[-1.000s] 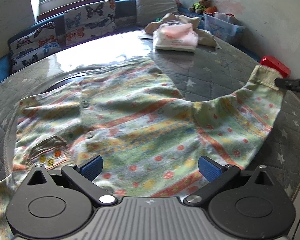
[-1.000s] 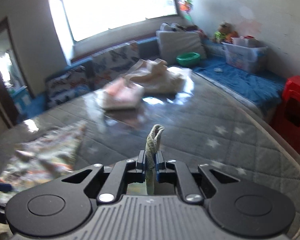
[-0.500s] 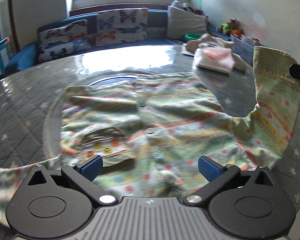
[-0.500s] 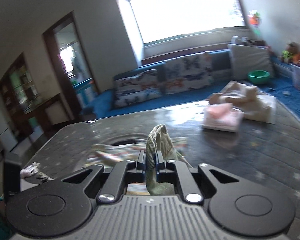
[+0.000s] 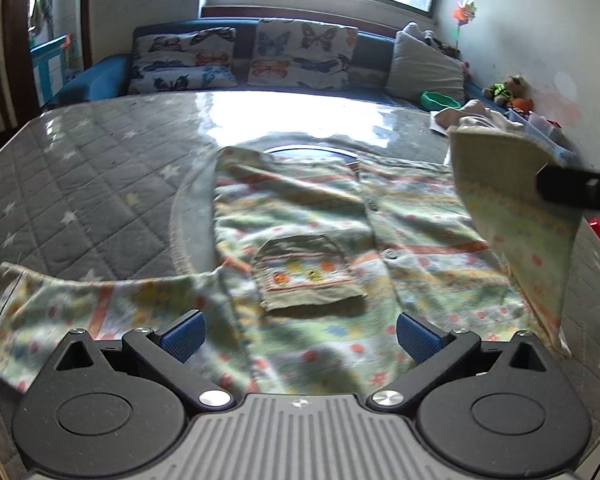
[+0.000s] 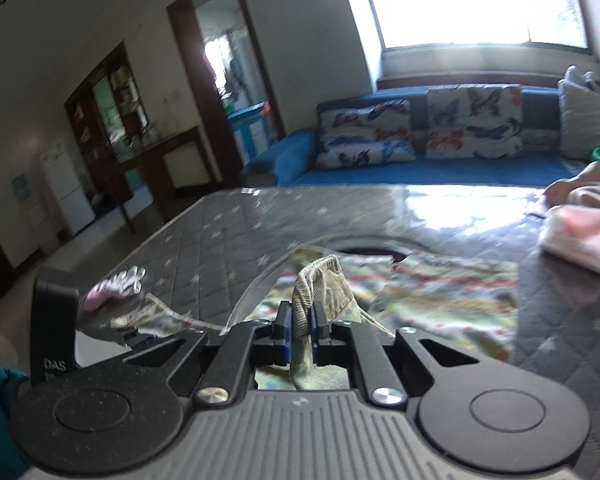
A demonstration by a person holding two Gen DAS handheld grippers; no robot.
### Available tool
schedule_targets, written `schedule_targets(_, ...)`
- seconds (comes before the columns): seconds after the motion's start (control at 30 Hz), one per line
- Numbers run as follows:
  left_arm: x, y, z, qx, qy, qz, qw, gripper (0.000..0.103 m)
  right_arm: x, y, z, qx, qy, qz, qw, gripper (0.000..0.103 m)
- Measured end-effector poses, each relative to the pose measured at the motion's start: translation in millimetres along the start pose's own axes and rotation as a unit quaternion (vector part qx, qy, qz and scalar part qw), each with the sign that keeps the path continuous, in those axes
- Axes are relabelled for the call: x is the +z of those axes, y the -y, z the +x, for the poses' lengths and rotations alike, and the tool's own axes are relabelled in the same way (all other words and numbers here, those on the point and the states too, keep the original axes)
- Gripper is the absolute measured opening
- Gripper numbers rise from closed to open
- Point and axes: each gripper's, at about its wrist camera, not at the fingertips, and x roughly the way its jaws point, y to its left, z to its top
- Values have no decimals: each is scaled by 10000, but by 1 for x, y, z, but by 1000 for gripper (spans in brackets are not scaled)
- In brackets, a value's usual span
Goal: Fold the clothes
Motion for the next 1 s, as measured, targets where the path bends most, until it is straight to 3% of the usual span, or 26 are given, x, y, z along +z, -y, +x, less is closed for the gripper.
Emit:
schedule_targets(0.3, -1, -18, -3, 146, 30, -240, 9996, 103, -20, -16, 33, 282, -567, -198, 9978, 10)
schedule_targets(0.6, 5, -19, -5, 199, 74, -283, 9994, 103, -15, -12, 21, 396, -541, -293, 9973, 17)
schedule_targets(0.77, 10, -13, -7, 133, 161, -222, 9995, 103, -12, 12, 4, -56, -602, -447, 9972, 17)
schedule_targets(1.0, 7, 22, -2, -299, 174, 193, 9992, 103, -30, 73, -6, -958, -1160, -416, 9877, 17)
